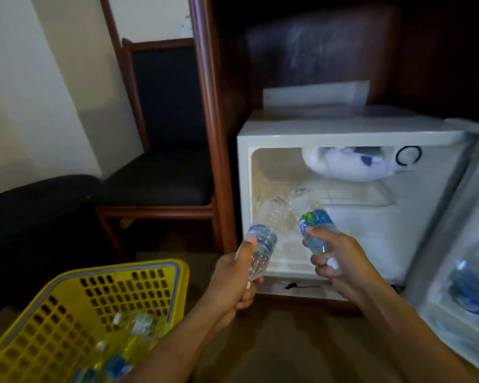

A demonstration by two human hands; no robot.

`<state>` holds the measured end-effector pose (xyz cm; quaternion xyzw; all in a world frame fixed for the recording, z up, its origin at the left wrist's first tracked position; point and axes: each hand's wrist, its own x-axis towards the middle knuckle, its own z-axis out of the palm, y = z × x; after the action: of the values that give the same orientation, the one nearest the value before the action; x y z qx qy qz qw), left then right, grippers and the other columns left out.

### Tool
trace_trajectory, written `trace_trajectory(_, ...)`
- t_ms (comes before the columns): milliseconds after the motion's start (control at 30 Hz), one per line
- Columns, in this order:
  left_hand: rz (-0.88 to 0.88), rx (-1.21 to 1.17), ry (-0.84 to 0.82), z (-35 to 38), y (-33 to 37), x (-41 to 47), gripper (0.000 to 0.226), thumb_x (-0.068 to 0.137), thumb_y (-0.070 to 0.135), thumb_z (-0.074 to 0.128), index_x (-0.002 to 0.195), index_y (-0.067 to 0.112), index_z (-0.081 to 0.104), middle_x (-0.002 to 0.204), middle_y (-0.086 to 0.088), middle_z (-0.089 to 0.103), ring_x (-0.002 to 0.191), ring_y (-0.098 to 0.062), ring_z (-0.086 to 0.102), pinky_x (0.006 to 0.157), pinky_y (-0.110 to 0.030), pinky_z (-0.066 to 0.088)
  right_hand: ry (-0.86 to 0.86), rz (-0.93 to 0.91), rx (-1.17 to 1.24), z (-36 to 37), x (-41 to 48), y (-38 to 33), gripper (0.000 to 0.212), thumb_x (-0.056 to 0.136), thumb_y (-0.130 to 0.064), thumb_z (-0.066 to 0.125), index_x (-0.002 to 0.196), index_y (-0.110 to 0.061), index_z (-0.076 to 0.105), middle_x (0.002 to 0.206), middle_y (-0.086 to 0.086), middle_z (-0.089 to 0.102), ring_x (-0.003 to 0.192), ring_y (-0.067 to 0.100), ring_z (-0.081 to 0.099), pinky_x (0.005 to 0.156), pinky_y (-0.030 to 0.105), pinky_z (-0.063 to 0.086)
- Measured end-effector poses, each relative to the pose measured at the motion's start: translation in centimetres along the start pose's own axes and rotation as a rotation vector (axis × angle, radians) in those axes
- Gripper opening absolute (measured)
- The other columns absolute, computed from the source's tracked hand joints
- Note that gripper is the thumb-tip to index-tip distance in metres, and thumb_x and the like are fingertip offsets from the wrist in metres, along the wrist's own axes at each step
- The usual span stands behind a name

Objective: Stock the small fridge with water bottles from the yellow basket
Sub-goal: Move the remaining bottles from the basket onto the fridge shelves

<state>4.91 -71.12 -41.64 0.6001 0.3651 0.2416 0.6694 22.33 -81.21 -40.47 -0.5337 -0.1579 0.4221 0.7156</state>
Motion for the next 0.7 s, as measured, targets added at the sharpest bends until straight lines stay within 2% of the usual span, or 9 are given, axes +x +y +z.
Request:
trace_trajectory(100, -0.007, 0.014, 0.070, 4.1, 1.2, 4.6, 0.054, 0.094, 0.062, 0.049, 0.103, 0.009, 0.059, 0.076, -0.011, 0.060, 0.038, -0.008, 0.039, 0.036, -0.018, 0.028, 0.088, -0.035, -0.088, -1.7, 3.4, -1.5, 0.044, 0.081, -0.014, 0.073, 0.119, -0.002, 0.057, 0.088, 0.010, 0.051, 0.045, 0.010, 0.040, 0.035, 0.018, 0.028)
trace_trajectory(233, 0.005, 0.096, 0.212, 7.2, 2.5, 11.7, 0.057, 0.090, 0.066, 0.052, 0.105, 0.011, 0.054, 0.080, -0.011, 0.061, 0.044, -0.013, 0.048, 0.040, -0.021, 0.036, 0.204, -0.058, -0.340, -2.0, 9.1, -3.0, 0.050, 0.072, -0.010, 0.077, 0.116, -0.008, 0.052, 0.084, 0.012, 0.056, 0.049, 0.017, 0.047, 0.041, 0.022, 0.038)
trace_trajectory(300, 0.044, 0.207, 0.275, 8.0, 3.0, 15.1, 0.065, 0.087, 0.069, 0.051, 0.111, 0.009, 0.050, 0.087, -0.011, 0.063, 0.058, -0.022, 0.061, 0.049, -0.026, 0.046, 0.211, -0.097, -0.518, -2.0, 12.0, -3.6, 0.059, 0.070, -0.015, 0.077, 0.120, -0.014, 0.047, 0.096, 0.013, 0.060, 0.060, 0.021, 0.055, 0.043, 0.023, 0.043)
trace_trajectory(367, 0.107, 0.311, 0.297, 8.6, 3.3, 17.9, 0.070, 0.088, 0.069, 0.048, 0.116, 0.006, 0.046, 0.100, -0.016, 0.066, 0.081, -0.032, 0.070, 0.063, -0.035, 0.055, 0.191, -0.157, -0.665, -1.9, 14.5, -4.0, 0.070, 0.072, -0.017, 0.077, 0.131, -0.018, 0.039, 0.115, 0.012, 0.055, 0.078, 0.023, 0.061, 0.044, 0.023, 0.045)
trace_trajectory(433, 0.142, 0.406, 0.290, 9.1, 3.8, 20.0, 0.072, 0.091, 0.066, 0.045, 0.121, 0.001, 0.048, 0.110, -0.023, 0.067, 0.090, -0.036, 0.069, 0.070, -0.039, 0.056, 0.195, -0.230, -0.817, -1.8, 16.8, -4.4, 0.078, 0.077, -0.015, 0.075, 0.141, -0.018, 0.031, 0.127, 0.012, 0.044, 0.097, 0.024, 0.056, 0.048, 0.019, 0.043)
trace_trajectory(467, 0.142, 0.473, 0.285, 9.3, 4.2, 20.6, 0.068, 0.095, 0.061, 0.043, 0.123, -0.001, 0.049, 0.115, -0.023, 0.066, 0.092, -0.034, 0.067, 0.070, -0.036, 0.053, 0.192, -0.259, -0.893, -1.6, 17.8, -4.6, 0.079, 0.080, -0.013, 0.073, 0.145, -0.016, 0.028, 0.130, 0.013, 0.039, 0.102, 0.023, 0.052, 0.050, 0.016, 0.040)
trace_trajectory(533, 0.115, 0.603, 0.305, 9.7, 4.8, 21.9, 0.059, 0.102, 0.051, 0.039, 0.130, -0.001, 0.045, 0.127, -0.021, 0.059, 0.106, -0.032, 0.061, 0.075, -0.030, 0.043, 0.180, -0.307, -0.993, -1.2, 19.5, -4.7, 0.077, 0.085, -0.012, 0.070, 0.147, -0.013, 0.024, 0.134, 0.015, 0.033, 0.111, 0.027, 0.050, 0.061, 0.016, 0.044)
trace_trajectory(600, 0.066, 0.670, 0.316, 9.9, 5.2, 22.9, 0.057, 0.104, 0.047, 0.036, 0.135, -0.001, 0.037, 0.137, -0.021, 0.052, 0.121, -0.033, 0.055, 0.082, -0.031, 0.042, 0.164, -0.339, -1.040, -0.9, 20.9, -4.4, 0.075, 0.089, -0.011, 0.068, 0.148, -0.010, 0.021, 0.135, 0.015, 0.028, 0.118, 0.032, 0.051, 0.081, 0.027, 0.052)
trace_trajectory(700, 0.076, 0.714, 0.282, 10.0, 5.1, 24.6, 0.051, 0.105, 0.038, 0.037, 0.135, -0.003, 0.038, 0.135, -0.024, 0.052, 0.121, -0.036, 0.054, 0.089, -0.036, 0.044, 0.147, -0.343, -1.106, -0.3, 22.8, -4.0, 0.077, 0.090, -0.008, 0.064, 0.151, -0.009, 0.017, 0.139, 0.015, 0.023, 0.119, 0.032, 0.052, 0.095, 0.035, 0.052)
